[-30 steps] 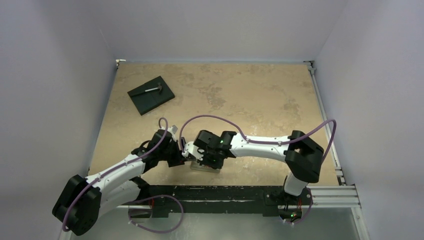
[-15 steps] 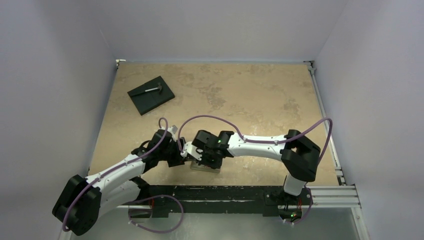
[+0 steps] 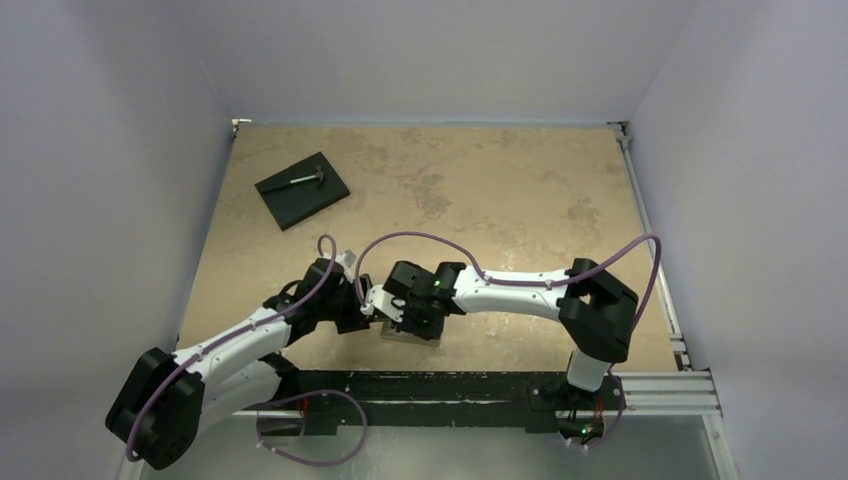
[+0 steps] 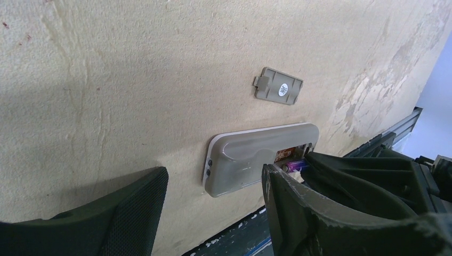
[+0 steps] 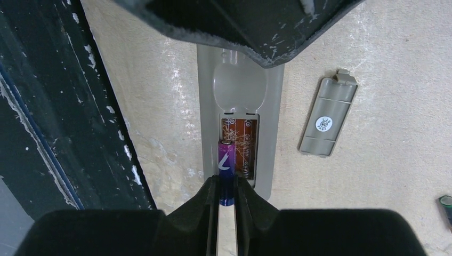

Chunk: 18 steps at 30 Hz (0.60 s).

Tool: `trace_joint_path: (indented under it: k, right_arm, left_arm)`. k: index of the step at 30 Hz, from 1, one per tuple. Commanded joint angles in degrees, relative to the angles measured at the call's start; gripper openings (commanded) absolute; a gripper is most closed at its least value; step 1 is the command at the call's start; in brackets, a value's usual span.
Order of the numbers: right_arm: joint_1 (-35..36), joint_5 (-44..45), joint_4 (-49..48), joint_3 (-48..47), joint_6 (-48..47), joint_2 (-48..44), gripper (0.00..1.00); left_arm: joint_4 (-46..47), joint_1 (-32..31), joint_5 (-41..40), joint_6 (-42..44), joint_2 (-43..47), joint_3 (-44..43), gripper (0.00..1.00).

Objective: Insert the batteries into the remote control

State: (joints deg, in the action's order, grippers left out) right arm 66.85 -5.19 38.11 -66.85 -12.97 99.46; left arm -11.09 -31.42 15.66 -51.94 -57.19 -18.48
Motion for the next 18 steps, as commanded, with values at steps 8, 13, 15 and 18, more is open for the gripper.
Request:
trace_joint_path:
  k: [8, 13, 15, 18]
  right_arm:
    - [0.4, -1.6, -0.5, -2.3, -0.8, 1.3, 0.22]
    - [0.4, -1.7, -0.4, -2.6, -0.7, 1.6, 0.23]
    - [0.4, -1.9, -0.3, -2.8, -0.7, 1.7, 0.24]
    - [0.4, -2.2, 0.0, -3.1, -0.6, 2.1, 0.25]
  left_arm:
    - [-0.2, 0.8, -0.5, 0.9, -1.3, 1.0, 0.65]
    - [0.0, 0.9, -0.4, 1.0, -1.4, 1.0, 0.65]
    - [0.0, 0.9, -0.3, 1.1, -1.5, 1.0, 0.65]
    - [0.1, 0.9, -0.2, 1.1, -1.5, 1.0, 0.65]
